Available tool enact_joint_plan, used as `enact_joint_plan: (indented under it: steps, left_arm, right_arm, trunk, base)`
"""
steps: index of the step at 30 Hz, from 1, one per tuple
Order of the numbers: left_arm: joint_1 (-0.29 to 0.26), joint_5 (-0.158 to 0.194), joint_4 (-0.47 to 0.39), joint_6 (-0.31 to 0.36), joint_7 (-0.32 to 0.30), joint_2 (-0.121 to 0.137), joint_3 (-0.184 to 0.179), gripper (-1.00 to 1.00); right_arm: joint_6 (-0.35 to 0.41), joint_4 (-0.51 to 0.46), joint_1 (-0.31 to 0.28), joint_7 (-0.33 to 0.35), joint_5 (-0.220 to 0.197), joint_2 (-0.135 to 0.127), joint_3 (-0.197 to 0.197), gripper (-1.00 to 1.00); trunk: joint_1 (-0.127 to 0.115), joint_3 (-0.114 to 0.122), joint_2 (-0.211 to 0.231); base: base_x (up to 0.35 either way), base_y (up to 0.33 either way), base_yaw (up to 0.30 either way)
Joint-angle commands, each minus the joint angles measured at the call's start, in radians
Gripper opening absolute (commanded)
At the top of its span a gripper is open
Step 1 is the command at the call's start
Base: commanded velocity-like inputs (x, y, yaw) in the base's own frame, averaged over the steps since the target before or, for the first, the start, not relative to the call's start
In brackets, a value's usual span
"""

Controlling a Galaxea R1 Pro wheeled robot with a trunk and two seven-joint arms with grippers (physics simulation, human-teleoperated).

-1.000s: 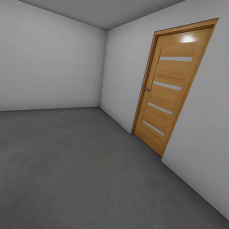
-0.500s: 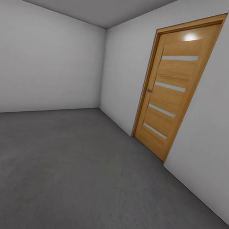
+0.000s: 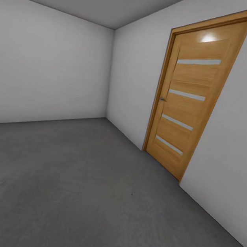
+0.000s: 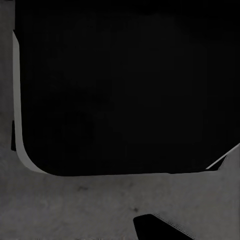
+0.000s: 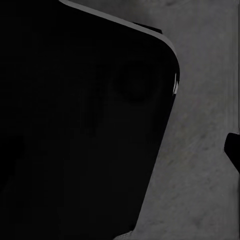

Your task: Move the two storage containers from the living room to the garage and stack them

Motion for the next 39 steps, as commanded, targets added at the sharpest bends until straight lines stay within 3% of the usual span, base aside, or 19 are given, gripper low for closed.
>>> enact_joint_plan:
  steps: [1,39]
  left_arm:
    - [0.000,0.003,0.000,-0.003,0.001,0.000,0.001,1.00]
    - [0.000,0.002,0.000,-0.002,0.001,0.000,0.001,1.00]
  right_arm:
    - [-0.003,0.000,0.000,-0.001,0.001,0.000,0.007,1.00]
    - [-0.009,0.000,0.000,-0.002,-0.014,0.003,-0.009,1.00]
  trunk:
    - [0.001,-0.001,0.000]
    - [0.001,-0.001,0.000]
  base:
    - [0.324,0.000,0.000]
    - [0.324,0.000,0.000]
